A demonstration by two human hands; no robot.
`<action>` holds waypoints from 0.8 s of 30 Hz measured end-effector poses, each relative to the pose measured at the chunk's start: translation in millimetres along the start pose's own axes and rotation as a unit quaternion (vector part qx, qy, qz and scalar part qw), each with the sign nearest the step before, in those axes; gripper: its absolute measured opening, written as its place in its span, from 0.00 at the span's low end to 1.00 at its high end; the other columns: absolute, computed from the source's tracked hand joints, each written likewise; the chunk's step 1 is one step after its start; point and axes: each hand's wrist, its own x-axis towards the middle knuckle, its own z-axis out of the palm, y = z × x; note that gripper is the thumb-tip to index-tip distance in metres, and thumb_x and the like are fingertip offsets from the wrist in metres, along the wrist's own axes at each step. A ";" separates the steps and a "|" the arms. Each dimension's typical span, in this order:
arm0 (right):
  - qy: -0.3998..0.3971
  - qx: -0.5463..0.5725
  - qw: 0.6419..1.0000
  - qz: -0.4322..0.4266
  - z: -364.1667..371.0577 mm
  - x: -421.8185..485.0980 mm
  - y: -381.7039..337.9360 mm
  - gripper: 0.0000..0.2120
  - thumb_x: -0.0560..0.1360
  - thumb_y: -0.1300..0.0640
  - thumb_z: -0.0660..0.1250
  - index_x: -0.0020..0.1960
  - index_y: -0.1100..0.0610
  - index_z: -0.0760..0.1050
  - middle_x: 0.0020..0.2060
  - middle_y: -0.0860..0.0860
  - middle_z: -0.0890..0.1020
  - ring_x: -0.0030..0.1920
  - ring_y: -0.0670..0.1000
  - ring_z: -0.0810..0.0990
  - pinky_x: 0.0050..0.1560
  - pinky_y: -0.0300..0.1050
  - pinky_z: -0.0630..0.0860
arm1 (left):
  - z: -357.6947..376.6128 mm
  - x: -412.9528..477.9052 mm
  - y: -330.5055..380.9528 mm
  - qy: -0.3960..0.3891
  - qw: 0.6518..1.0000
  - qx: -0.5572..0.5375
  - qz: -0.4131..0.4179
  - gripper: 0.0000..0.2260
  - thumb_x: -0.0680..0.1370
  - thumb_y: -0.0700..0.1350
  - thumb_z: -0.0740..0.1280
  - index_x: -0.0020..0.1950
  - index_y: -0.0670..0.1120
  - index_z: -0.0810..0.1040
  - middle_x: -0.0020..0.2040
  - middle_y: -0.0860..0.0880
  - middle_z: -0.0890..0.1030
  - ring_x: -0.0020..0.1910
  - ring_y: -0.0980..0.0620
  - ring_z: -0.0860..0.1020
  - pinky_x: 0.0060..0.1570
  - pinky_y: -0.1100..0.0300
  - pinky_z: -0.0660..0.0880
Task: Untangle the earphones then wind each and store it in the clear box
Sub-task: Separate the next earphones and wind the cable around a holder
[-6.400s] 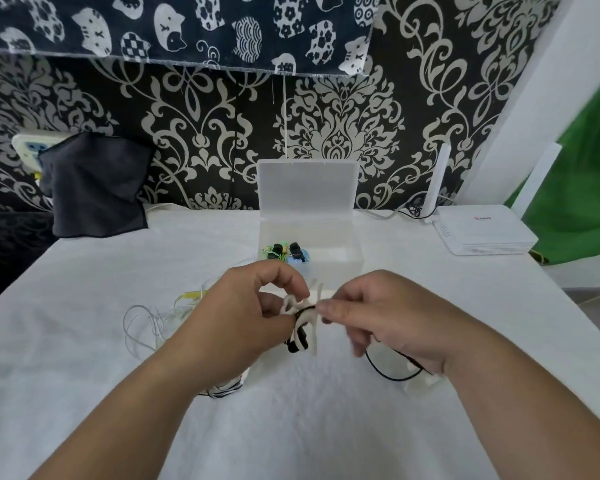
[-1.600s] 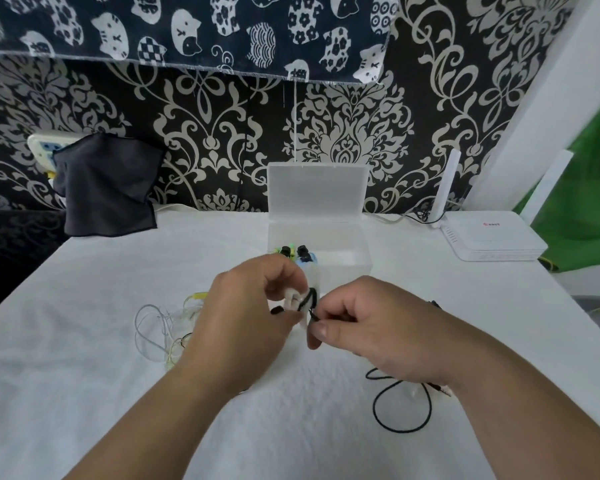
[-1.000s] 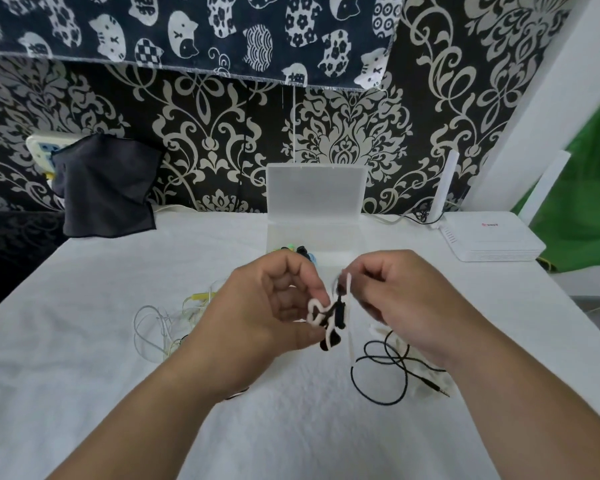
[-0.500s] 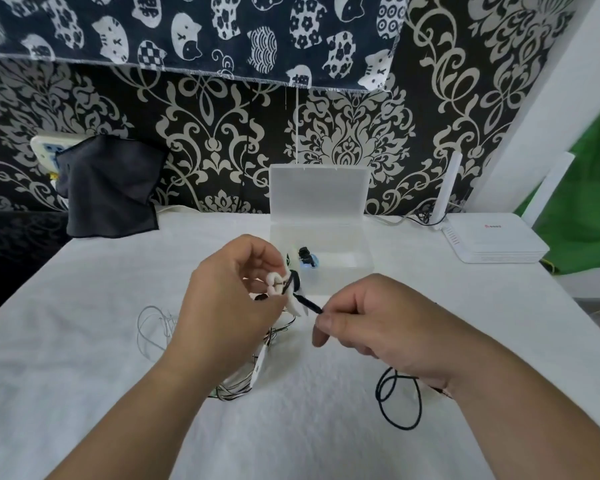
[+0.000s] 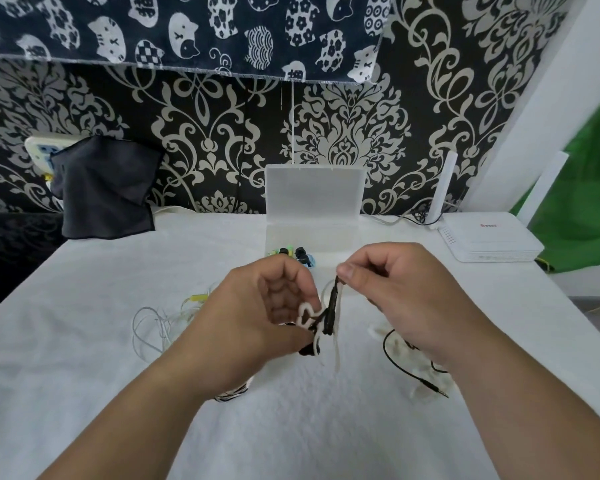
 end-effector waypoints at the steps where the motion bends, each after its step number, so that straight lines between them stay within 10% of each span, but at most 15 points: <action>1: -0.015 0.006 1.000 0.015 0.8 0.0 1.3 0.12 0.78 0.52 0.68 0.38 0.52 0.81 0.21 0.42 0.67 0.23 0.43 0.63 0.29 0.34 0.62 | 0.0 -0.1 -0.8 -0.007 1.000 -0.014 0.000 0.15 0.63 0.27 0.71 0.44 0.42 0.78 0.40 0.47 0.81 0.36 0.53 0.77 0.37 0.64 0.74; 4: -0.048 0.024 0.997 0.049 4.7 1.4 6.8 0.15 0.80 0.49 0.65 0.39 0.53 0.82 0.28 0.48 0.68 0.27 0.47 0.64 0.34 0.45 0.63 | 1.9 0.3 -2.8 -0.007 0.998 -0.054 0.007 0.15 0.63 0.27 0.71 0.44 0.43 0.78 0.41 0.45 0.81 0.37 0.51 0.77 0.38 0.63 0.75; 17: -0.157 0.061 0.980 0.103 25.8 -4.2 4.2 0.18 0.82 0.51 0.61 0.44 0.65 0.76 0.28 0.48 0.70 0.27 0.46 0.62 0.29 0.36 0.60 | 6.4 4.3 -3.6 0.130 0.980 -0.145 0.036 0.16 0.63 0.27 0.71 0.39 0.47 0.77 0.41 0.45 0.81 0.36 0.47 0.80 0.41 0.52 0.78; 24: -0.222 0.007 0.971 0.089 28.3 -9.6 -0.1 0.13 0.83 0.53 0.61 0.47 0.58 0.80 0.28 0.48 0.71 0.28 0.47 0.66 0.32 0.39 0.64 | -1.1 6.3 -8.3 0.227 0.973 -0.040 0.025 0.18 0.68 0.20 0.68 0.48 0.41 0.77 0.38 0.49 0.81 0.33 0.55 0.79 0.34 0.66 0.76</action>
